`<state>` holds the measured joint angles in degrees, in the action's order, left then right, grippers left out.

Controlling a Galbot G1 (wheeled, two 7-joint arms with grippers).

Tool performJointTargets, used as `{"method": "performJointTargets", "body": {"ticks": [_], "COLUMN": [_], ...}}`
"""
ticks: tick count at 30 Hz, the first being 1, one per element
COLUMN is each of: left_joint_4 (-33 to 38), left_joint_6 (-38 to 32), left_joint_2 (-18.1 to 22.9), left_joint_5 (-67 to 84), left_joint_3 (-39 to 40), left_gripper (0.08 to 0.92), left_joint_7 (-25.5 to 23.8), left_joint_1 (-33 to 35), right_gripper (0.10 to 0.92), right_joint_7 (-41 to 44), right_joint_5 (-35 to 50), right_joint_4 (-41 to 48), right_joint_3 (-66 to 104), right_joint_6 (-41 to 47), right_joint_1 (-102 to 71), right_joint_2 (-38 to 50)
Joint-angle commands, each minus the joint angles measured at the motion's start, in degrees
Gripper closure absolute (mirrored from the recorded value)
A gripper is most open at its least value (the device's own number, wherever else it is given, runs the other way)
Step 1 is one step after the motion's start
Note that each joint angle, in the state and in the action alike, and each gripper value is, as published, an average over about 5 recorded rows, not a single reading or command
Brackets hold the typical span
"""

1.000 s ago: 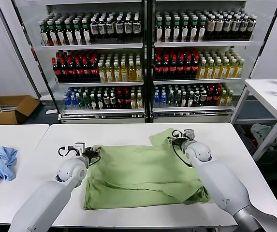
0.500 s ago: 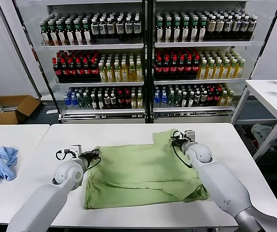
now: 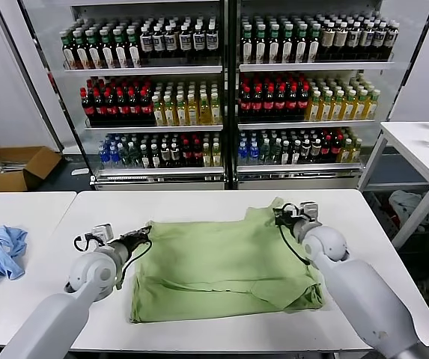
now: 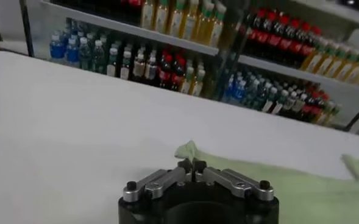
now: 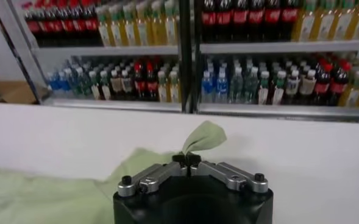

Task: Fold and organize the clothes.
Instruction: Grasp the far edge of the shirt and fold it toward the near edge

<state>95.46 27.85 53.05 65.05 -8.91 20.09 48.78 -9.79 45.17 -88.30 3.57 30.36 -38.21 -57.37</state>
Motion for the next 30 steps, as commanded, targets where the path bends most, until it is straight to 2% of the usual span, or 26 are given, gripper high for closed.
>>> {"method": "performJointTargets", "body": {"ticks": [1, 11, 22, 26, 30], "left_joint_4": [13.1, 19.1, 20.9, 22.9, 23.4], "left_joint_6": [-0.3, 1.8, 4.1, 2.5, 0.5], "left_joint_2": [-2.2, -3.8, -4.2, -3.1, -0.1], "left_joint_5": [4.3, 2.8, -13.0, -20.8, -27.1], "left_joint_3": [-8.5, -10.7, -7.8, -7.1, -6.2], "left_gripper": [0.916, 0.916, 0.915, 0.884, 0.782], "left_joint_7": [0.1, 0.1, -2.6, -3.3, -0.7], "left_joint_1": [10.9, 18.7, 22.3, 24.6, 26.4], "right_gripper": [0.919, 0.919, 0.919, 0.861, 0.750], "right_joint_7": [-1.0, -2.2, -3.7, -3.8, -3.8], "right_joint_5": [0.6, -1.7, -7.4, -10.4, -10.6], "right_joint_4": [-19.5, -32.0, -33.7, -34.3, -35.7], "right_joint_3": [8.8, 19.6, 23.5, 23.3, 24.0], "right_joint_6": [-0.4, -0.1, 2.6, 2.7, 2.5], "right_joint_1": [-15.1, -34.1, -44.4, -45.2, -46.3], "right_joint_2": [6.1, 7.4, 3.2, 2.9, 2.8]}}
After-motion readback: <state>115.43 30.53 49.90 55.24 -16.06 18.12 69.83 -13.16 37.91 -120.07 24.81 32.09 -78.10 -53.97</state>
